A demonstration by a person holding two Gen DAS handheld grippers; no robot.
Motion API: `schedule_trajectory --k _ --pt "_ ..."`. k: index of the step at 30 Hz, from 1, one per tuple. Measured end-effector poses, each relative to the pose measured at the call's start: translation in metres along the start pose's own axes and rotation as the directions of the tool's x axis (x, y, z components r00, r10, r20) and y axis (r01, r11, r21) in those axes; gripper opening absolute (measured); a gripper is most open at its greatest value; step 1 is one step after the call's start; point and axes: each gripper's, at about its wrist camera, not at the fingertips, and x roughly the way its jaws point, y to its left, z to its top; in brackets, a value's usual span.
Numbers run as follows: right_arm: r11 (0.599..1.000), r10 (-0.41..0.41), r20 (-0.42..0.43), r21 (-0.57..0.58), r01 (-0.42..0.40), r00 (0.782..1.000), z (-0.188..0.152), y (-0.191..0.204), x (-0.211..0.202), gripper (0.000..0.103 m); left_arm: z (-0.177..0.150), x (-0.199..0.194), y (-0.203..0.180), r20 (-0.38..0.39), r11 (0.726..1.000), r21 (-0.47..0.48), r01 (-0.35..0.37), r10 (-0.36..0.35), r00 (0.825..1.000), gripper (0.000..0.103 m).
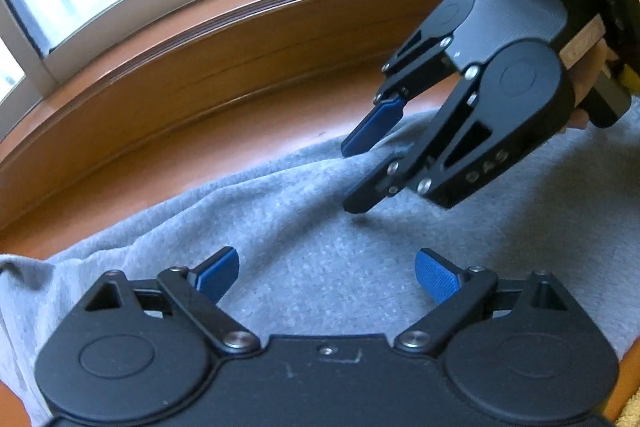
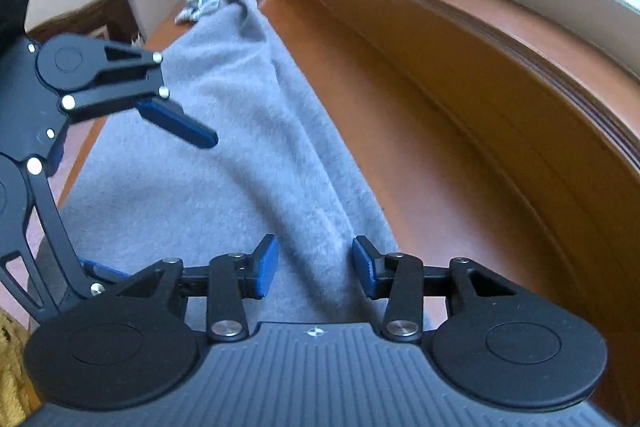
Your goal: Fold clothes
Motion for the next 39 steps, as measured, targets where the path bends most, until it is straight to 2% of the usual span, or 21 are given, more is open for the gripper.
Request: schedule_trajectory --k 4,7,9,12,14,15,16,18,20,22,23,25,29,33,35,36,39 --pt "1.000 0.003 0.036 -0.005 -0.003 0.999 -0.001 0.006 -0.014 0.044 -0.003 0.001 -0.018 -0.009 1.000 -0.013 -0.001 0.001 1.000 0.095" --pt "1.000 0.010 0.005 -0.025 -0.010 1.000 -0.003 0.007 -0.007 0.044 -0.004 0.000 -0.016 -0.016 1.000 -0.014 0.003 -0.003 1.000 0.095" --pt "0.999 0.036 0.000 -0.009 -0.036 0.999 -0.005 0.003 -0.003 0.045 -0.006 0.004 -0.017 -0.019 1.000 -0.015 0.007 -0.008 1.000 0.095" --pt "0.993 0.096 0.038 0.061 -0.099 0.995 -0.008 -0.008 -0.005 0.045 -0.003 0.001 -0.023 -0.028 1.000 -0.015 0.013 -0.013 1.000 0.095" --pt "0.989 0.100 0.061 0.100 -0.106 0.993 -0.010 -0.013 -0.003 0.034 -0.005 0.001 -0.025 -0.036 1.000 -0.015 0.010 -0.010 0.999 0.095" --pt "0.990 0.089 0.064 0.106 -0.096 0.994 -0.011 -0.014 -0.003 0.016 -0.006 0.003 -0.027 -0.040 1.000 -0.017 0.009 -0.010 0.999 0.095" --pt "0.990 0.079 0.067 0.111 -0.086 0.995 -0.011 -0.013 -0.003 0.004 -0.008 0.004 -0.028 -0.043 1.000 -0.019 0.008 -0.009 0.999 0.095" --pt "0.991 0.059 0.101 0.114 -0.070 0.993 -0.009 -0.008 -0.006 0.003 -0.008 0.001 -0.029 -0.043 1.000 -0.020 0.004 -0.005 0.999 0.095" --pt "0.994 0.009 0.173 0.105 -0.028 0.985 -0.009 0.000 -0.024 0.002 -0.008 -0.001 -0.028 -0.033 1.000 -0.015 -0.008 0.008 0.999 0.095" --pt "0.991 -0.032 0.259 0.133 -0.003 0.965 -0.009 0.005 -0.043 0.002 -0.007 -0.005 -0.027 -0.016 1.000 -0.020 -0.006 0.006 1.000 0.095" --pt "0.990 -0.045 0.272 0.143 0.006 0.961 -0.009 0.005 -0.046 0.002 -0.006 -0.006 -0.027 -0.009 1.000 -0.024 0.000 0.000 1.000 0.095" --pt "0.989 -0.074 0.257 0.146 0.036 0.964 -0.012 0.005 -0.042 0.002 -0.003 -0.006 -0.030 -0.002 1.000 -0.019 0.002 -0.002 1.000 0.095" --pt "0.983 -0.131 0.170 0.147 0.106 0.977 -0.020 0.002 -0.009 0.002 0.007 -0.005 -0.042 0.023 0.999 0.032 0.003 -0.004 1.000 0.095" --pt "0.979 -0.172 0.185 0.140 0.147 0.968 -0.021 0.008 -0.003 0.005 0.017 -0.004 -0.057 0.057 0.993 0.082 0.081 -0.086 0.995 0.095" --pt "0.971 -0.216 0.180 0.145 0.192 0.959 -0.019 0.008 -0.009 0.015 0.020 0.003 -0.066 0.059 0.986 0.111 0.124 -0.131 0.990 0.095" --pt "0.964 -0.245 0.181 0.153 0.219 0.952 -0.018 0.008 -0.016 0.023 0.021 0.009 -0.070 0.050 0.983 0.120 0.140 -0.147 0.988 0.095" --pt "0.936 -0.329 0.215 0.205 0.286 0.920 -0.017 0.011 -0.049 0.025 0.023 0.021 -0.073 0.034 0.980 0.101 0.170 -0.174 0.984 0.098"
